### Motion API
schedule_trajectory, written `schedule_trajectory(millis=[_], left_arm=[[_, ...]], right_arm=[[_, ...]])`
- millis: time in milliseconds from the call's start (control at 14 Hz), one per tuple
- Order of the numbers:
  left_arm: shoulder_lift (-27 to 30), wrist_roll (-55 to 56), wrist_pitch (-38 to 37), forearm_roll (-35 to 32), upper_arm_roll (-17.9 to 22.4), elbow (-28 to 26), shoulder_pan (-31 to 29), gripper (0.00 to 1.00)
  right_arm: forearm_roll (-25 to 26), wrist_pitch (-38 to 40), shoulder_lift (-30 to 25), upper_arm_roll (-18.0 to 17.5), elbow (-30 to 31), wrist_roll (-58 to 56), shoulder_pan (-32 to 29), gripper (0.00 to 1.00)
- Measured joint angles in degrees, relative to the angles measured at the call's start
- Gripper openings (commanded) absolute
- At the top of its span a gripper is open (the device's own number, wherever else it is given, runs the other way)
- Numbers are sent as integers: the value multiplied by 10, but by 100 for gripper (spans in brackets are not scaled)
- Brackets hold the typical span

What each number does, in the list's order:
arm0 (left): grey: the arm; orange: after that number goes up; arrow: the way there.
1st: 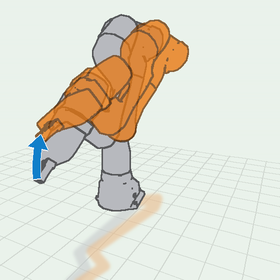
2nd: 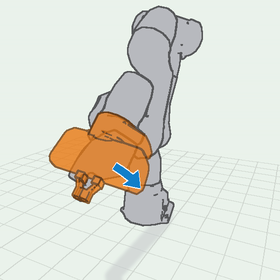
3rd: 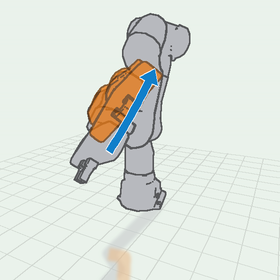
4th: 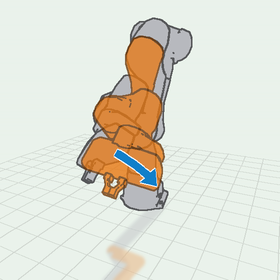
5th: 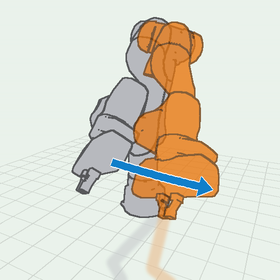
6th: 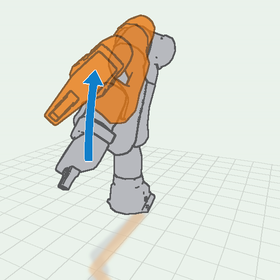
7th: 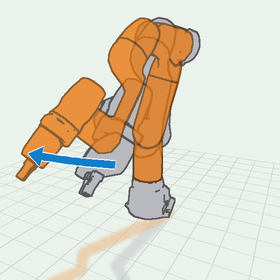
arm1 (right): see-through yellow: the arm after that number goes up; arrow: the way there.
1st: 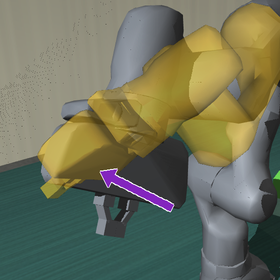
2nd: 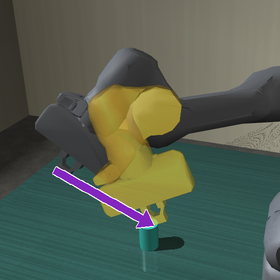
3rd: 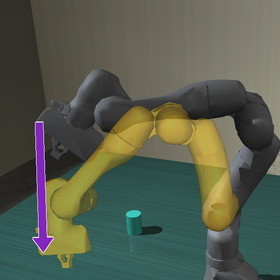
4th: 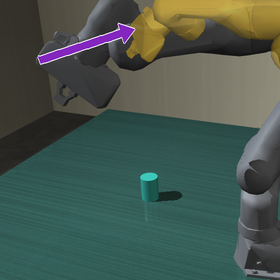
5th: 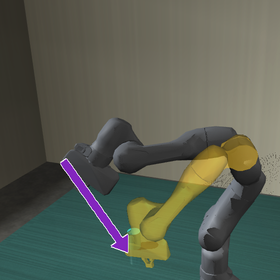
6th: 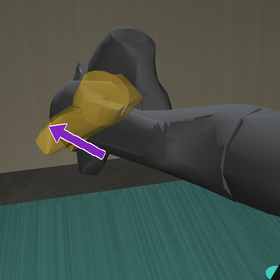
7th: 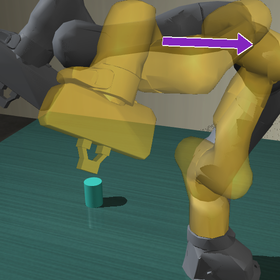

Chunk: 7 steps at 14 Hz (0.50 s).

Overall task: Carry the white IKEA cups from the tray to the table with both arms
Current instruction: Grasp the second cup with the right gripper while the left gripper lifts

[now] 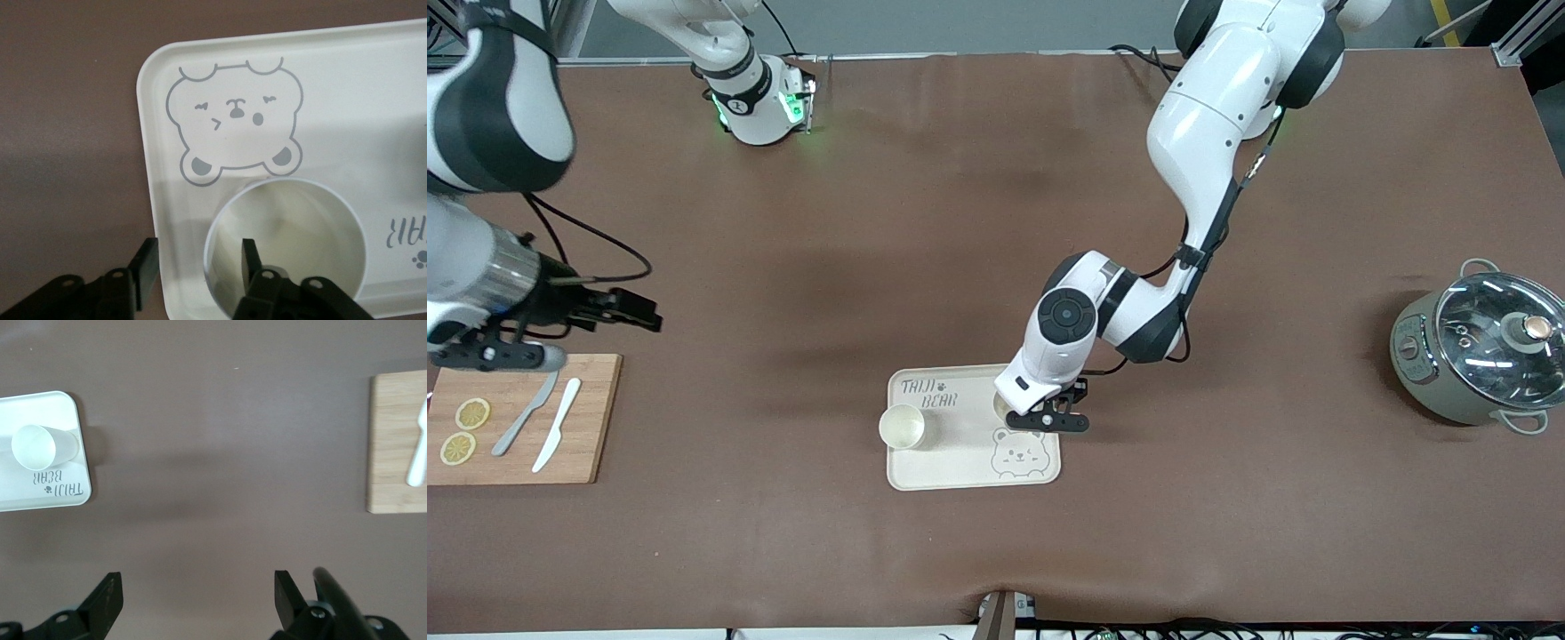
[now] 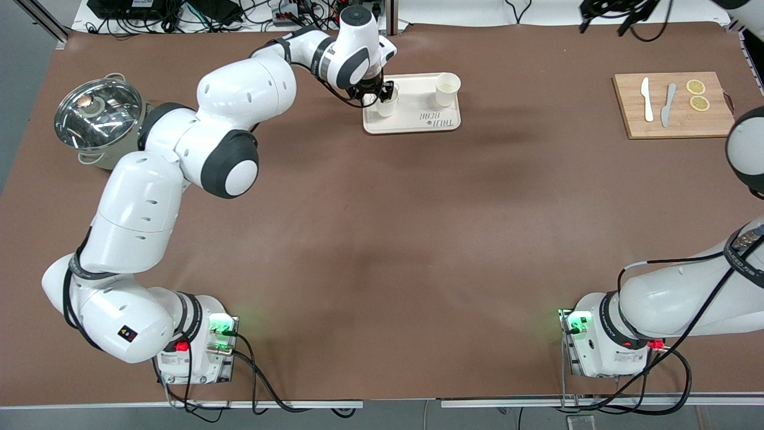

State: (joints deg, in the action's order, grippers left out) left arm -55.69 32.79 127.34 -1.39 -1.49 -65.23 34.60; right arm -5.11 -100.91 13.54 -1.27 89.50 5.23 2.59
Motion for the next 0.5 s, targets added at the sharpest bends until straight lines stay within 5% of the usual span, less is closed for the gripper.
schedule_trajectory(millis=[500], left_arm=[[8, 8, -5, 0, 2, 12, 3, 0]], right_arm=[[0, -89, 125, -1, -49, 142, 93, 100]])
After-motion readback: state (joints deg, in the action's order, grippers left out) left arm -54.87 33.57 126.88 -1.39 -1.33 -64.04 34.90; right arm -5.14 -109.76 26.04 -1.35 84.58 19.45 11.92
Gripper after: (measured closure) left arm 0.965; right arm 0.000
